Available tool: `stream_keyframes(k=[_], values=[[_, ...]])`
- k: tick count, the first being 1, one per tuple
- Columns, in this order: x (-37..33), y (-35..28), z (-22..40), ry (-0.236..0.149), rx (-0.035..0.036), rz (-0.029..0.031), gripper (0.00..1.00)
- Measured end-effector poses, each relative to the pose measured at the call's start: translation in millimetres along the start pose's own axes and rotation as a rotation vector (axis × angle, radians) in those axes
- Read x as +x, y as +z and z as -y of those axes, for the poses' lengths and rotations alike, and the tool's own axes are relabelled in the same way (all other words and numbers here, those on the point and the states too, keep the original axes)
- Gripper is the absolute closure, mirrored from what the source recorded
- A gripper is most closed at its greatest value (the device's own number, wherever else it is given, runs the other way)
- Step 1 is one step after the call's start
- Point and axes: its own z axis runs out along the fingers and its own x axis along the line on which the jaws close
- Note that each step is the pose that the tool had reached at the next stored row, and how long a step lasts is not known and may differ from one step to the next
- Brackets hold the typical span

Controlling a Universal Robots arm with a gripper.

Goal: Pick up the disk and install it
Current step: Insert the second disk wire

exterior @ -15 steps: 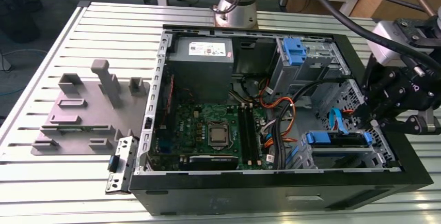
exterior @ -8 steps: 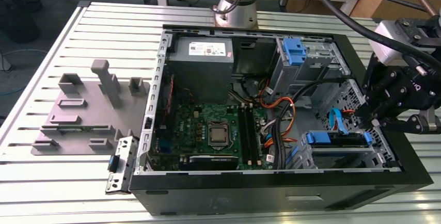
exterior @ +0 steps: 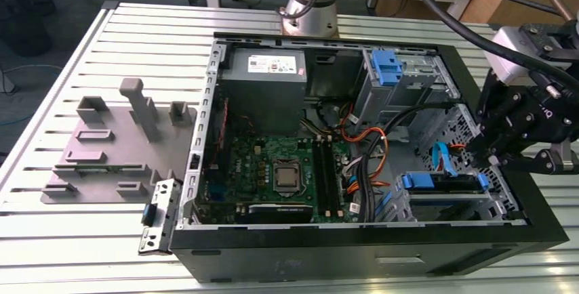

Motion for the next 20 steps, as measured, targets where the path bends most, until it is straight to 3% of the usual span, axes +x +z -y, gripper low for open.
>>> stream_keyframes(k=[11,20], values=[[-10.2,2.2,3.3,0.0,0.0,0.0001,0.71],[-11.7,3.1,9.4,0.0,0.0,0.0001,0.71]])
